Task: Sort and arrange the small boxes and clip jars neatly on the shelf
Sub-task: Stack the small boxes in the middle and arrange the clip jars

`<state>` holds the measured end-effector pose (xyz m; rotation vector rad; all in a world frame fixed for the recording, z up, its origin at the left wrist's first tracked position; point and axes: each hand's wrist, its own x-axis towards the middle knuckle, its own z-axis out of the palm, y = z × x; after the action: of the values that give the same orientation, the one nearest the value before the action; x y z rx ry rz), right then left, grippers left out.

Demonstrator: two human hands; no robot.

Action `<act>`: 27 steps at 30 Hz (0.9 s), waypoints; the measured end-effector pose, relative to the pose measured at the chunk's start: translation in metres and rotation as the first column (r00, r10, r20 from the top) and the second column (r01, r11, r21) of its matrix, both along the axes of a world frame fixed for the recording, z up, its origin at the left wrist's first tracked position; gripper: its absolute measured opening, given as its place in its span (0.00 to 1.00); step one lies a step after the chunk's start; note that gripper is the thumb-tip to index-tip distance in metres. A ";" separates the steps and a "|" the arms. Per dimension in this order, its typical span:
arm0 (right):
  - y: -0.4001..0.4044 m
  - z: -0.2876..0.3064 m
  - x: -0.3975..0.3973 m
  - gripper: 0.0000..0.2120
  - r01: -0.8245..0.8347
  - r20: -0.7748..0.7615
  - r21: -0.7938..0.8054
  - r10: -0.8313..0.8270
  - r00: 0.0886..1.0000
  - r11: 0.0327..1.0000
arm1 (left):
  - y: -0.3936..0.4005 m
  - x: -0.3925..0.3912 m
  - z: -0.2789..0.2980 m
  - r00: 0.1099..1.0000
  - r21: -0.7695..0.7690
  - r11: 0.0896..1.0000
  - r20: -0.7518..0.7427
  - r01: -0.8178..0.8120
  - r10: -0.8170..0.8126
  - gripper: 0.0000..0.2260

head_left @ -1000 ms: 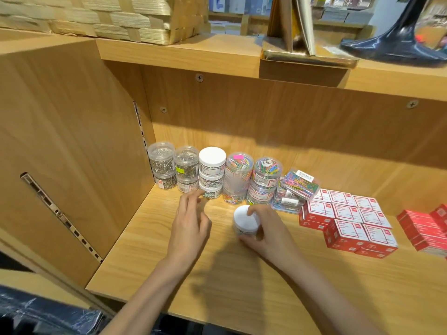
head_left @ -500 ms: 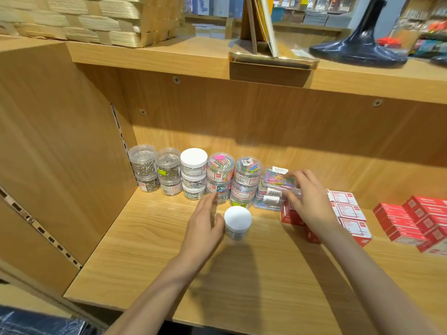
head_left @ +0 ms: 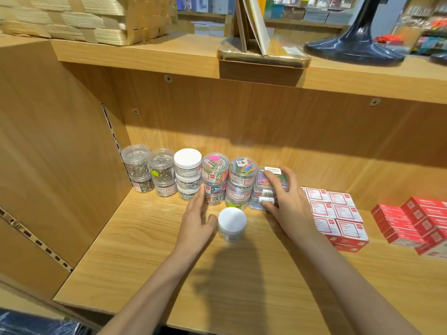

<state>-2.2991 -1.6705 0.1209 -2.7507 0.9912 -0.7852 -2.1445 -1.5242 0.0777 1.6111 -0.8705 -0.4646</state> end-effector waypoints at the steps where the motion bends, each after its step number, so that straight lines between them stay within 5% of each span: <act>1: 0.000 -0.003 0.000 0.36 -0.008 0.014 -0.026 0.008 1.000 1.000 | 0.000 0.001 -0.001 1.000 -0.002 1.000 0.003 -0.001 0.001 0.34; 21: -0.001 -0.005 -0.008 0.39 -0.007 0.051 -0.137 0.014 0.999 0.990 | 0.005 0.012 -0.007 0.991 -0.018 0.995 0.095 0.093 -0.091 0.29; 27: -0.001 -0.008 -0.006 0.40 0.014 0.059 -0.123 -0.007 0.998 0.992 | -0.007 0.017 0.000 0.985 -0.056 0.985 -0.060 0.161 -0.164 0.36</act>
<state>-2.3055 -1.6715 0.1126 -2.8089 0.9786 -0.9533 -2.1277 -1.5316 0.0775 1.4765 -0.9616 -0.6010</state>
